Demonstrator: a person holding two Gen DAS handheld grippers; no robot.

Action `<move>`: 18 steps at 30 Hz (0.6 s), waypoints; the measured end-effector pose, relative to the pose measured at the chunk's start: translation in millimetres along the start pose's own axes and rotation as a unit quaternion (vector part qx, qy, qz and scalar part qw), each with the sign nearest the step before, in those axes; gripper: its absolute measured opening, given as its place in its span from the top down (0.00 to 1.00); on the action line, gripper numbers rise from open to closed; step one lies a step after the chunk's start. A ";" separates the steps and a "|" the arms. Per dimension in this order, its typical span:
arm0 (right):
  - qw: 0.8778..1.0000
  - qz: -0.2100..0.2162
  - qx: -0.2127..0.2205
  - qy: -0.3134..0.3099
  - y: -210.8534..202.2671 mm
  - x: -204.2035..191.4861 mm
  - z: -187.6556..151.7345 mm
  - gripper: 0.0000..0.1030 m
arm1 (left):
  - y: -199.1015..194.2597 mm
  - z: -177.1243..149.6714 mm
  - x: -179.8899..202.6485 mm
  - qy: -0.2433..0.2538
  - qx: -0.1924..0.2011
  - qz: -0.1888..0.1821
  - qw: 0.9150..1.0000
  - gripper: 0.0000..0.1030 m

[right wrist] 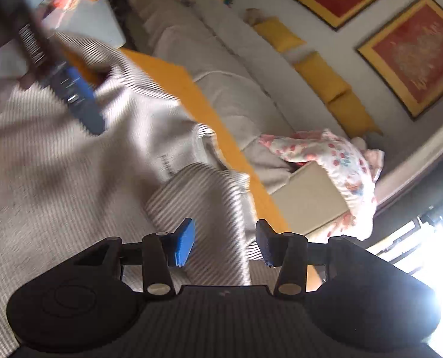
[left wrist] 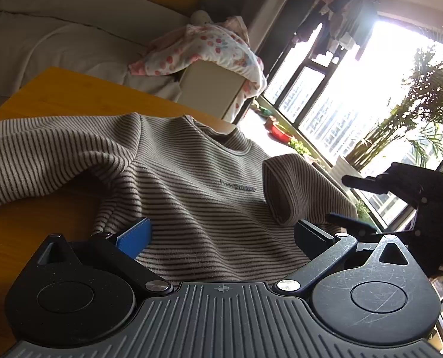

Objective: Fold clothes

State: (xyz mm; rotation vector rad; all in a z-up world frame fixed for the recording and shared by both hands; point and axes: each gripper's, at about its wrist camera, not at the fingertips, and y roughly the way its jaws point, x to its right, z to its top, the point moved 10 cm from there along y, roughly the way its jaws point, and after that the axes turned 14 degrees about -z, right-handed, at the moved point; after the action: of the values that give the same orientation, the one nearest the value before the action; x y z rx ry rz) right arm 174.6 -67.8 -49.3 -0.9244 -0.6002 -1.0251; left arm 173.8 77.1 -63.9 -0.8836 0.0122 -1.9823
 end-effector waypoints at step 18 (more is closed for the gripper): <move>0.903 -0.081 -0.002 0.421 0.7 183.3 -11.3 1.00 | 0.6 0.5 -1.0 -0.006 0.004 -0.004 1.000 0.00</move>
State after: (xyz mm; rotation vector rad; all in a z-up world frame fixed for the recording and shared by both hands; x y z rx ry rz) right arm 252.0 -160.0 89.3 -0.3574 0.0626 -1.4429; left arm 174.8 77.7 -64.3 -0.8913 -0.0050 -1.9835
